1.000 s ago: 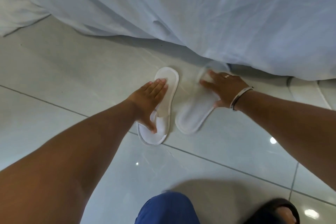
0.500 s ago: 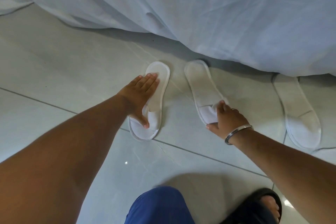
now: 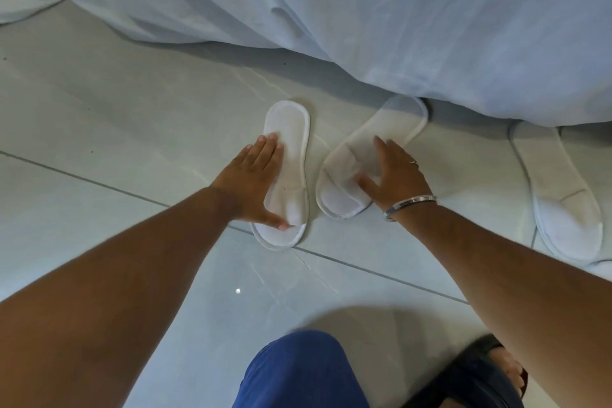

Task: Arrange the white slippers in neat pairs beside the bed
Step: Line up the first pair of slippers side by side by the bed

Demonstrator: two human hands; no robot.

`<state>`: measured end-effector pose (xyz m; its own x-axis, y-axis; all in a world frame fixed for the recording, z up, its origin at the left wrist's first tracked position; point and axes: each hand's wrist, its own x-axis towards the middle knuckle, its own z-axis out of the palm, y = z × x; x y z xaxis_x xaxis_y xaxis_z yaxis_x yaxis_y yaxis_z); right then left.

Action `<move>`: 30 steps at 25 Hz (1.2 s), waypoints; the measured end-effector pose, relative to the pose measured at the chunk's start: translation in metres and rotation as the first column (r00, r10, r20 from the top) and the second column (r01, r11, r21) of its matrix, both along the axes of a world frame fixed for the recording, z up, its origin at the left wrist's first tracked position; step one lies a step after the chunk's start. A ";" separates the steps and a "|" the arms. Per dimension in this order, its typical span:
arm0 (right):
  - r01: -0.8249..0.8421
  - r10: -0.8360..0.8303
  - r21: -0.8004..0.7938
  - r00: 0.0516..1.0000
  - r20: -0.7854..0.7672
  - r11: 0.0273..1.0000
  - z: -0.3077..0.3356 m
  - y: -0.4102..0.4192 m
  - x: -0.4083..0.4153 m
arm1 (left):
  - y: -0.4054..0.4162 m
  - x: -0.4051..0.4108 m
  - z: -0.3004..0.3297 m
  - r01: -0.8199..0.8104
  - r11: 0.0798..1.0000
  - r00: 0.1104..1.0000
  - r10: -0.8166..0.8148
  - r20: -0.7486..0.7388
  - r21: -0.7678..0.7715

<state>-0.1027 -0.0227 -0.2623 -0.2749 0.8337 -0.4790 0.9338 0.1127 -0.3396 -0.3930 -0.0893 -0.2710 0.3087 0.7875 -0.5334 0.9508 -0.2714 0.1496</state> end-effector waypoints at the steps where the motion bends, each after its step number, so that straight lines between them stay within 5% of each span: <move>1: -0.075 0.075 0.005 0.995 0.069 0.997 -0.005 0.001 -0.004 | 0.005 -0.004 -0.001 0.014 1.000 1.000 -0.014 -0.010 0.006; 4: -0.241 0.230 0.029 0.952 0.202 0.970 -0.011 -0.008 0.003 | 0.022 -0.017 0.004 0.097 0.995 0.995 -0.097 -0.005 0.026; 13: -0.425 0.415 0.016 0.891 0.183 0.905 -0.005 -0.019 0.012 | 0.015 -0.023 0.007 0.103 0.994 0.975 -0.108 0.196 0.032; 20: -0.463 0.465 -0.047 0.885 0.035 0.885 -0.001 -0.037 -0.066 | 0.048 -0.076 0.058 -0.257 0.965 0.930 0.231 0.287 0.054; 22: -0.402 0.394 -0.067 0.913 -0.108 0.913 -0.002 -0.035 -0.096 | 0.057 -0.069 0.068 -0.231 0.967 0.934 0.190 0.303 0.104; 24: -0.082 0.045 -0.109 0.951 -0.307 0.991 0.001 -0.033 -0.106 | 0.060 -0.046 0.070 -0.152 0.979 0.942 0.103 0.321 0.133; 26: 0.455 -0.472 -0.148 0.776 -0.418 0.878 0.005 -0.028 -0.080 | 0.060 -0.006 0.060 -0.070 0.992 0.940 0.031 0.340 0.105; 27: 0.592 -0.575 -0.112 0.692 -0.437 0.798 0.007 -0.027 -0.059 | 0.059 0.016 0.052 -0.033 0.995 0.936 -0.002 0.353 0.093; 28: 0.607 -0.553 -0.024 0.707 -0.440 0.794 0.008 -0.028 -0.036 | 0.056 0.038 0.044 -0.007 0.997 0.929 -0.023 0.370 0.080; 30: 0.344 -0.255 0.176 0.885 -0.390 0.923 0.008 -0.031 0.003 | 0.045 0.075 0.029 0.015 1.000 0.917 -0.021 0.398 0.019</move>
